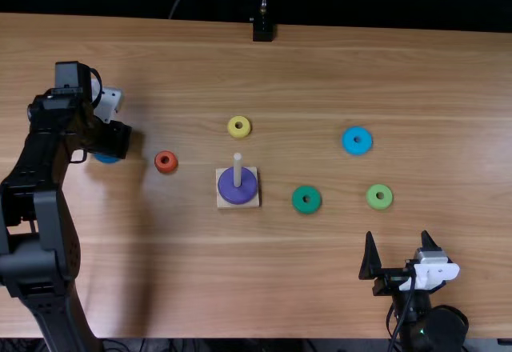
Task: Build the Hanoi tower: stack the rings onto the peg from bottom to top in this color order: purple, dark blue, light blue, dark green, light green, yellow, orange.
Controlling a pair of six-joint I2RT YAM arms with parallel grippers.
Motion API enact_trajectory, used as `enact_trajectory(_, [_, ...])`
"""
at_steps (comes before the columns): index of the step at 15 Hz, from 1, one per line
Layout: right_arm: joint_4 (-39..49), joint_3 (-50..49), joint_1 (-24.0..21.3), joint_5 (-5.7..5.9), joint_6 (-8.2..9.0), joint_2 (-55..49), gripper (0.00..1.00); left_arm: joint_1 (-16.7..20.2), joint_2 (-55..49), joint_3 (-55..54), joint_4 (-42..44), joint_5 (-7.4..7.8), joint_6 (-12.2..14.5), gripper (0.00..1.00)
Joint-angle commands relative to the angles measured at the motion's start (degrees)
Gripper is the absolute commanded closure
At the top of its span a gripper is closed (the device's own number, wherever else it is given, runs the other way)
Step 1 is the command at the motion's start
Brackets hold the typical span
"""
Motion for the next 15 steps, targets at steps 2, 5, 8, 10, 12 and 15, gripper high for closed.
enact_trajectory(2, [-4.7,-2.4,-0.4,-0.83,0.42,-0.7,0.0,-1.0,-2.6,7.1,-7.0,0.27,0.2,1.0])
enact_trajectory(5, [-4.7,-2.4,-0.4,-0.83,0.42,-0.7,0.0,-2.7,-7.3,10.7,-12.5,1.12,-1.8,1.0])
enact_trajectory(8, [-4.7,-2.4,-0.4,-0.83,0.42,-0.7,0.0,-6.4,-11.8,13.0,-18.1,1.12,-7.6,1.0])
enact_trajectory(10, [-4.7,-2.4,-0.4,-0.83,0.42,-0.7,0.0,-10.1,-14.6,13.9,-20.5,1.01,-9.6,1.0])
enact_trajectory(12, [-4.7,-2.4,-0.4,-0.83,0.42,-0.7,0.0,-14.5,-16.1,15.3,-23.9,1.01,-13.0,1.0])
enact_trajectory(15, [-4.7,-2.4,-0.4,-0.83,0.42,-0.7,0.0,-20.9,-16.8,18.3,-25.2,0.38,-18.7,1.0])
